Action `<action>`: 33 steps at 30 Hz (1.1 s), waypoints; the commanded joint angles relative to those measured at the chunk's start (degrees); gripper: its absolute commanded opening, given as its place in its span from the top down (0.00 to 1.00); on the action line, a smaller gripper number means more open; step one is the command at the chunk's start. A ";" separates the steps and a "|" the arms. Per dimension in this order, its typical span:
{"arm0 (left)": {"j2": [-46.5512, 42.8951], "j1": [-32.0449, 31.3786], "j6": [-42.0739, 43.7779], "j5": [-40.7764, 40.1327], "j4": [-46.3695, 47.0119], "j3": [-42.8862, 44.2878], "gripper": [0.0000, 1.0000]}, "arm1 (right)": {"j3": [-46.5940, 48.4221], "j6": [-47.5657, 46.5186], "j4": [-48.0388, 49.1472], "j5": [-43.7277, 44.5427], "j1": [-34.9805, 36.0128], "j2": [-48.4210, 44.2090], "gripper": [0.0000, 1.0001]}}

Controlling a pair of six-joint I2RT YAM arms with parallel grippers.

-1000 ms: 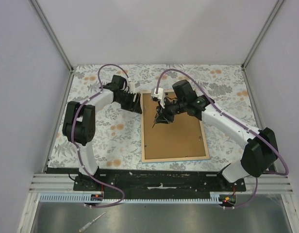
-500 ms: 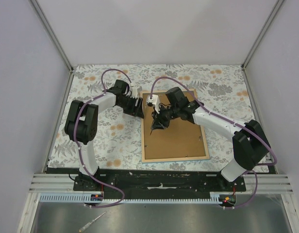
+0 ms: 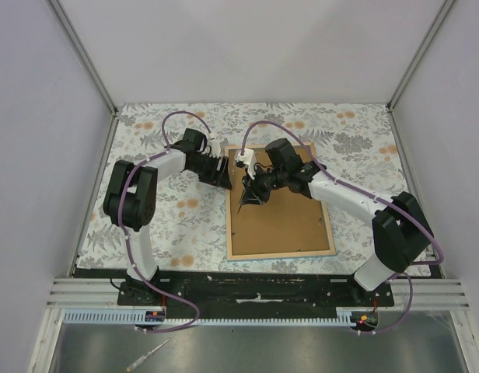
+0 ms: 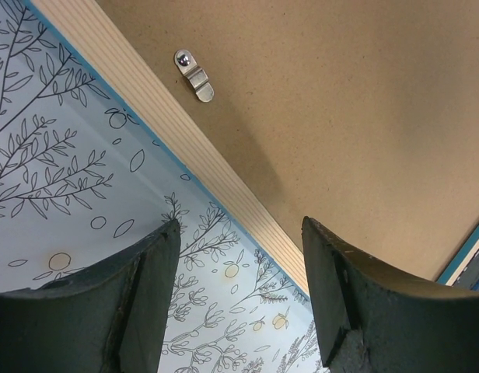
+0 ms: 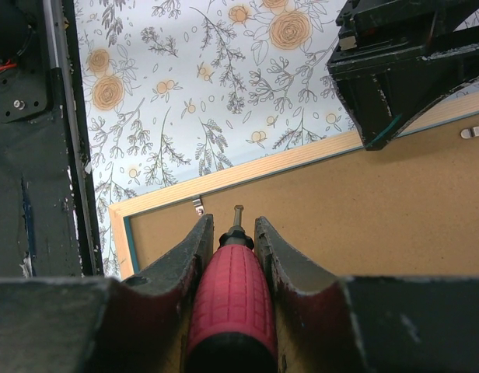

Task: Take the photo out of the frame
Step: Release the photo frame item from the photo frame.

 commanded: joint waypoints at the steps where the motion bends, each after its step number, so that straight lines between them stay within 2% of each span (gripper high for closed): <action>1: -0.08 -0.12 -0.90 2.08 1.26 -0.83 0.30 | -0.45 -0.18 2.58 1.28 0.35 -1.06 1.00; 5: 0.54 -0.12 -1.77 1.74 1.53 -0.66 0.34 | -0.45 -1.06 2.50 2.33 0.26 -1.59 1.00; 12: 2.38 -0.21 -5.02 -3.45 1.88 0.31 0.41 | -0.54 -2.29 2.32 3.39 0.26 -2.55 1.00; 21: 4.23 -0.30 -6.78 -2.49 2.58 0.84 0.45 | -0.45 -2.56 2.14 3.74 0.26 -2.38 1.00; 33: 5.37 -0.38 -8.19 -4.77 3.11 0.93 0.60 | -0.19 -2.29 2.14 3.48 0.26 -2.03 1.00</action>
